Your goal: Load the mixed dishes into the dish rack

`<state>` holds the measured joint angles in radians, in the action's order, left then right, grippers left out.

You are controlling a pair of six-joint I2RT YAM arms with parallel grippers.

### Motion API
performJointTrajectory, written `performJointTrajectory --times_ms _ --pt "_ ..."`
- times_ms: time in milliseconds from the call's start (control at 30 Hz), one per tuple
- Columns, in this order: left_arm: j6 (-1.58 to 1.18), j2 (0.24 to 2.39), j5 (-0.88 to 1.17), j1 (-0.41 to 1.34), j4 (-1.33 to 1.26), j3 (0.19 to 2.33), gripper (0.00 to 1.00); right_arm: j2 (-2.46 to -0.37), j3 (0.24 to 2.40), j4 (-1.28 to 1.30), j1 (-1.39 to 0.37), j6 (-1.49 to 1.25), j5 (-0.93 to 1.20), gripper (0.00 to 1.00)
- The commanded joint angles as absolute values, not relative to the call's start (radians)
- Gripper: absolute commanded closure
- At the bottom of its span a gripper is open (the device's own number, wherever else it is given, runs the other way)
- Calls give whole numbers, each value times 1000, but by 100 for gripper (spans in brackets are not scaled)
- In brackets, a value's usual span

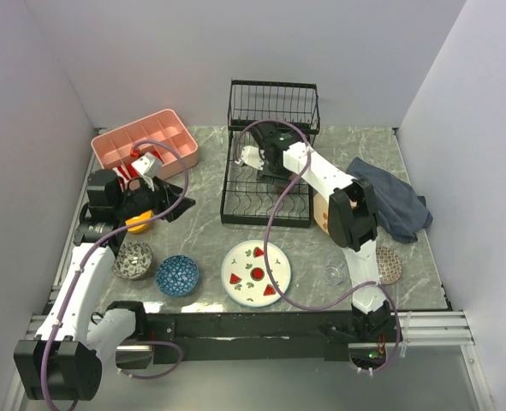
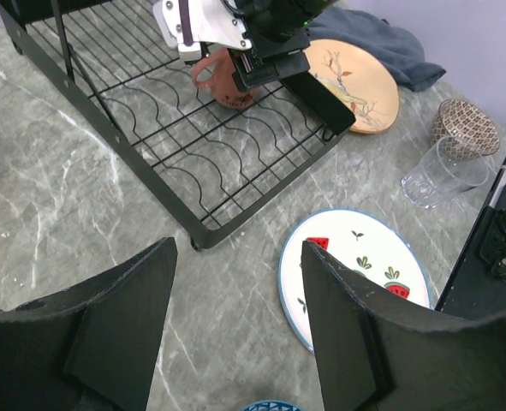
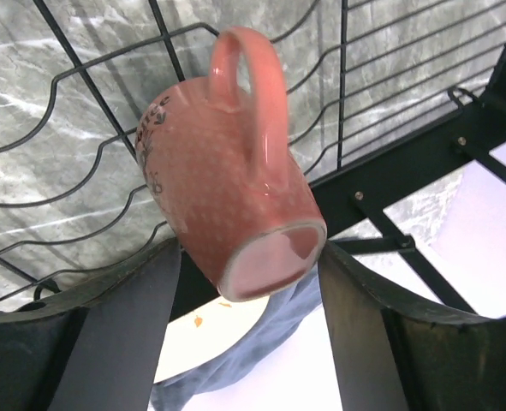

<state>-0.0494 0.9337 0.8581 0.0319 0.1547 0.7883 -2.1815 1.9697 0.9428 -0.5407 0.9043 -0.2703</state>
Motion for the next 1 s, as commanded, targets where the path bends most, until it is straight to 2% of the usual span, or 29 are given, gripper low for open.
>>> performJointTrajectory --times_ms 0,33,167,200,233,367,500,567,600,667,700,733,767,967 --pt "-77 934 900 28 78 799 34 -2088 1939 887 -538 865 -307 26" --pt "-77 934 902 28 77 802 34 -2089 1937 884 -538 859 -310 17" --pt "-72 928 904 29 83 807 34 -2079 1921 853 -538 854 -316 15" --pt "-71 927 904 31 86 810 34 -2076 1922 848 -538 851 -321 2" --pt "-69 925 904 31 92 811 34 -2069 1925 842 -540 839 -322 0" --pt "-54 907 894 32 115 810 34 -2016 1930 861 -551 830 -307 0" --pt "-38 894 881 34 127 792 34 -1912 1800 841 -580 805 -278 5" --pt "-44 890 879 34 121 784 34 -1844 1737 827 -600 799 -270 12" --pt "-48 888 876 34 118 781 34 -1821 1679 813 -607 799 -265 21" --pt "-51 890 874 34 112 772 34 -1770 1611 840 -621 799 -210 31" --pt "-51 890 873 34 107 769 34 -1752 1594 865 -623 801 -186 61" --pt "-49 890 874 34 104 764 34 -1752 1576 888 -624 808 -154 87" --pt "-51 891 876 34 101 755 34 -1753 1544 914 -627 801 -150 100" --pt "-54 903 874 34 84 730 34 -1851 1531 895 -623 750 -109 100"
